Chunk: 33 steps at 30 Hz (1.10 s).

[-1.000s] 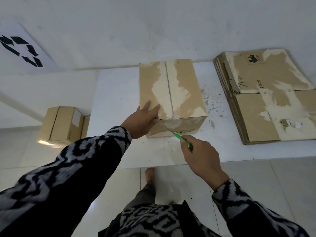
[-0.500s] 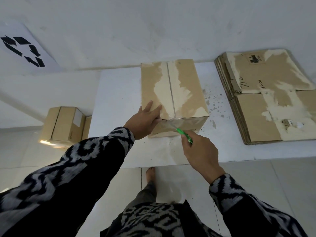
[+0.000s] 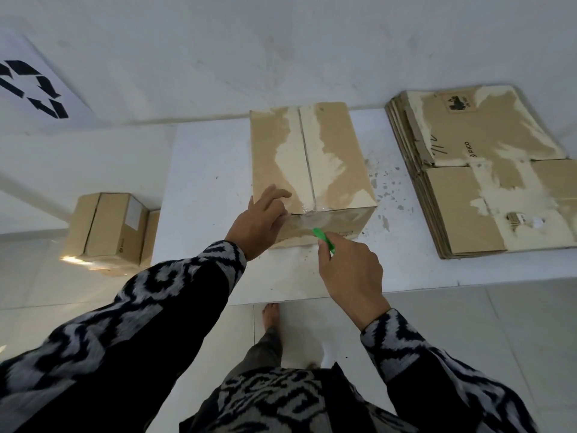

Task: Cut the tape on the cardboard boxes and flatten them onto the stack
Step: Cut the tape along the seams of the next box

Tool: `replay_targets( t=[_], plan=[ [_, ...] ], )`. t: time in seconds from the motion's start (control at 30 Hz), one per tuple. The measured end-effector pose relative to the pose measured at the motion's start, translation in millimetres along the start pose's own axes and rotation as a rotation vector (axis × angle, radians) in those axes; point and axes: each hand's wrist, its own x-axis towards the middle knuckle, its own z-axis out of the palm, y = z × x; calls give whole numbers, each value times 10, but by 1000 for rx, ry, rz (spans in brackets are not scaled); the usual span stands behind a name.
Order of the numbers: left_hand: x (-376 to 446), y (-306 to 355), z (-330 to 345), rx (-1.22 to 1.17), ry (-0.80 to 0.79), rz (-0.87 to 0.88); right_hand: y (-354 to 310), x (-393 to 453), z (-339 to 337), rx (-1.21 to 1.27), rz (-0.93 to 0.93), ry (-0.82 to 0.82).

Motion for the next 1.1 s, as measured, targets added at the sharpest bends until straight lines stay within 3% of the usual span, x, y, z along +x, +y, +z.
replay_targets(
  t=[0.5, 0.9, 1.0, 1.1],
  plan=[
    [-18, -55, 86, 7, 98, 45, -59, 112, -26, -49, -18, 4],
    [-22, -57, 79, -44, 59, -4, 114, 1, -111, -25, 20, 50],
    [-30, -27, 49, -38, 46, -3, 249, -127, -140, 148, 93, -23],
    [-27, -36, -3, -52, 16, -16, 306, -155, -111, 581, 241, -141]
  ],
)
